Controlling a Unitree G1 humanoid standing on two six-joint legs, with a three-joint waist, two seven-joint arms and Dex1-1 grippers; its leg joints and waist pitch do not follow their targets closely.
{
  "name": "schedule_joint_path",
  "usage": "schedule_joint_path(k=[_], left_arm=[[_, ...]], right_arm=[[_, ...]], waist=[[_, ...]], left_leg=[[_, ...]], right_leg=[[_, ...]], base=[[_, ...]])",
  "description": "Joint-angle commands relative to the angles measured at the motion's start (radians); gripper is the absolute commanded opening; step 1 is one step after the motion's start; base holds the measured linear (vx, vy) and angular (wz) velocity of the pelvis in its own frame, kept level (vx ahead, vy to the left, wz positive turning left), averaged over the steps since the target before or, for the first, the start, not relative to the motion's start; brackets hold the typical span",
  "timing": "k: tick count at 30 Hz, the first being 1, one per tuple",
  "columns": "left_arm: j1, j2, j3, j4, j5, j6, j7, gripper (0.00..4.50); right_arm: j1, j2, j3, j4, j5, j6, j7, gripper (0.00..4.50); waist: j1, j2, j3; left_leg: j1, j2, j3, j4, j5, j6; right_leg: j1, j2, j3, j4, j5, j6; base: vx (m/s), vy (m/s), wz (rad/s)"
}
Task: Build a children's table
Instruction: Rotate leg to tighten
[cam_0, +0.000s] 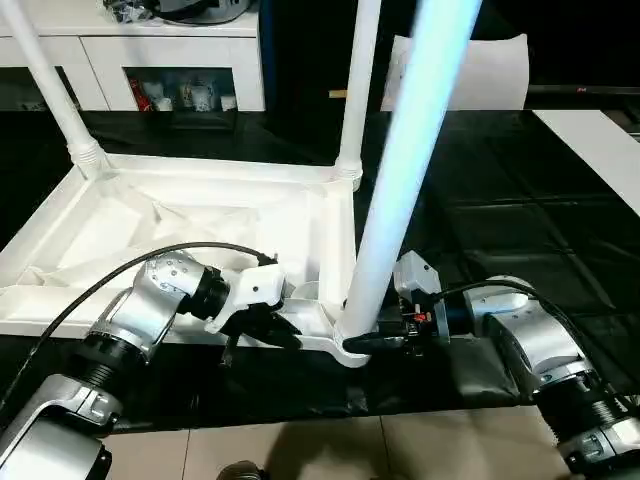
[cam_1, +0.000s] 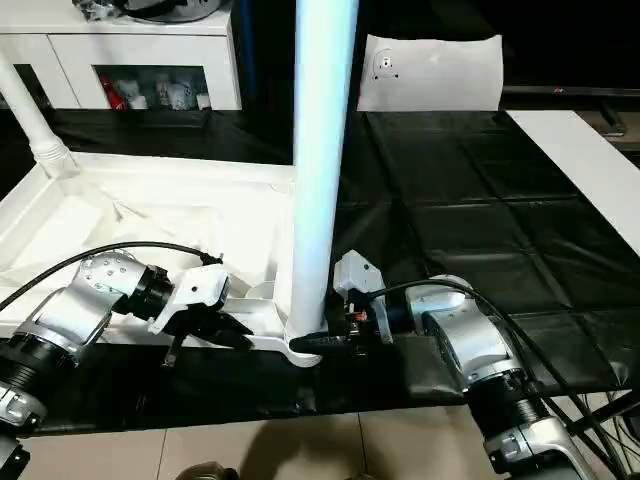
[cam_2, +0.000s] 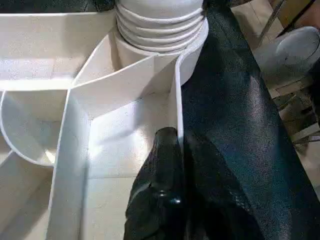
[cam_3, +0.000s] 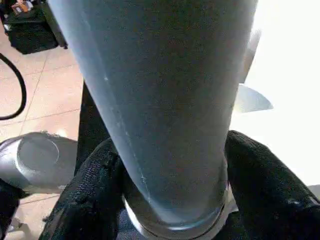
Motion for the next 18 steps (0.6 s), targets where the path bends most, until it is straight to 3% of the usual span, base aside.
schedule_joint_path(k=[1, 4, 5, 7, 8, 9, 10, 11, 13, 14, 18], left_arm=[[-0.004, -0.014, -0.024, -0.01, -0.008, -0.006, -0.034, 0.0], [0.005, -0.056, -0.009, -0.011, -0.002, 0.027, 0.05, 0.0], [0.0, -0.093, 0.005, -0.009, 0.003, 0.072, 0.123, 0.0], [-0.005, -0.119, 0.014, -0.008, 0.005, 0.103, 0.173, 0.0], [-0.021, -0.173, 0.045, 0.0, -0.008, 0.161, 0.26, 0.0], [-0.032, -0.203, 0.06, 0.005, -0.011, 0.191, 0.309, 0.0], [-0.046, -0.234, 0.076, 0.016, -0.005, 0.216, 0.376, 0.0], [-0.059, -0.26, 0.092, 0.028, 0.0, 0.238, 0.435, 0.0], [-0.083, -0.302, 0.129, 0.052, 0.014, 0.284, 0.56, 0.0], [-0.089, -0.313, 0.14, 0.058, 0.018, 0.298, 0.596, 0.0], [-0.1, -0.353, 0.187, 0.051, 0.028, 0.347, 0.717, 0.0]], right_arm=[[-0.001, 0.011, 0.004, -0.003, 0.019, 0.012, 0.006, 2.63], [0.003, 0.061, 0.002, -0.009, 0.007, 0.061, -0.081, 2.63], [-0.001, 0.106, -0.007, 0.005, -0.007, 0.077, -0.165, 2.63], [-0.005, 0.137, -0.014, 0.016, -0.017, 0.086, -0.222, 2.62], [-0.014, 0.2, -0.036, 0.04, -0.03, 0.105, -0.339, 2.61], [-0.02, 0.239, -0.051, 0.052, -0.033, 0.125, -0.406, 2.61], [-0.028, 0.285, -0.071, 0.064, -0.036, 0.148, -0.489, 2.61], [-0.036, 0.321, -0.088, 0.076, -0.042, 0.167, -0.56, 2.61], [-0.059, 0.39, -0.125, 0.106, -0.06, 0.207, -0.708, 2.61], [-0.07, 0.41, -0.143, 0.12, -0.063, 0.224, -0.761, 2.6], [-0.097, 0.458, -0.172, 0.155, -0.091, 0.249, -0.89, 2.6]], waist=[[-0.004, -0.004, -0.062], [-0.007, -0.002, -0.06], [-0.01, 0.005, -0.058], [-0.016, -0.001, -0.055], [-0.02, -0.004, -0.054], [-0.022, -0.001, -0.051], [-0.024, 0.0, -0.052], [-0.038, -0.002, -0.051], [-0.046, 0.001, -0.056], [-0.056, 0.001, -0.054], [-0.06, -0.001, -0.059]], left_leg=[[0.017, 0.038, -0.006, -0.069, -0.245, 0.024], [0.017, 0.037, -0.007, -0.071, -0.258, 0.016], [0.018, 0.037, -0.008, -0.072, -0.276, 0.005], [0.022, 0.033, -0.011, -0.072, -0.314, -0.014], [0.022, 0.032, -0.012, -0.074, -0.32, -0.024], [0.026, 0.031, -0.014, -0.074, -0.339, -0.032], [0.027, 0.03, -0.017, -0.074, -0.351, -0.035], [0.018, 0.028, -0.021, -0.079, -0.354, -0.045], [0.023, 0.028, -0.023, -0.078, -0.358, -0.044], [0.019, 0.027, -0.022, -0.079, -0.36, -0.045], [0.016, 0.021, -0.016, -0.072, -0.33, -0.017]], right_leg=[[0.04, -0.061, 0.038, -0.072, -0.239, -0.214], [0.04, -0.06, 0.038, -0.074, -0.262, -0.209], [0.037, -0.061, 0.039, -0.075, -0.291, -0.203], [0.034, -0.064, 0.038, -0.086, -0.38, -0.183], [0.034, -0.064, 0.038, -0.089, -0.422, -0.164], [0.026, -0.064, 0.037, -0.095, -0.465, -0.154], [0.026, -0.067, 0.035, -0.097, -0.488, -0.146], [0.031, -0.064, 0.032, -0.096, -0.501, -0.134], [0.029, -0.063, 0.031, -0.097, -0.48, -0.127], [0.027, -0.061, 0.033, -0.096, -0.449, -0.141], [0.03, -0.059, 0.036, -0.098, -0.406, -0.144]], base=[[0.0, 0.0, 0.0], [0.0, 0.0, 0.0], [0.0, 0.0, 0.0], [0.0, 0.0, 0.0], [0.0, 0.0, 0.0], [0.0, 0.0, 0.0], [0.0, 0.0, 0.0], [0.0, 0.0, 0.0], [0.0, 0.0, 0.0], [0.0, 0.0, 0.0], [0.0, 0.0, 0.0]])
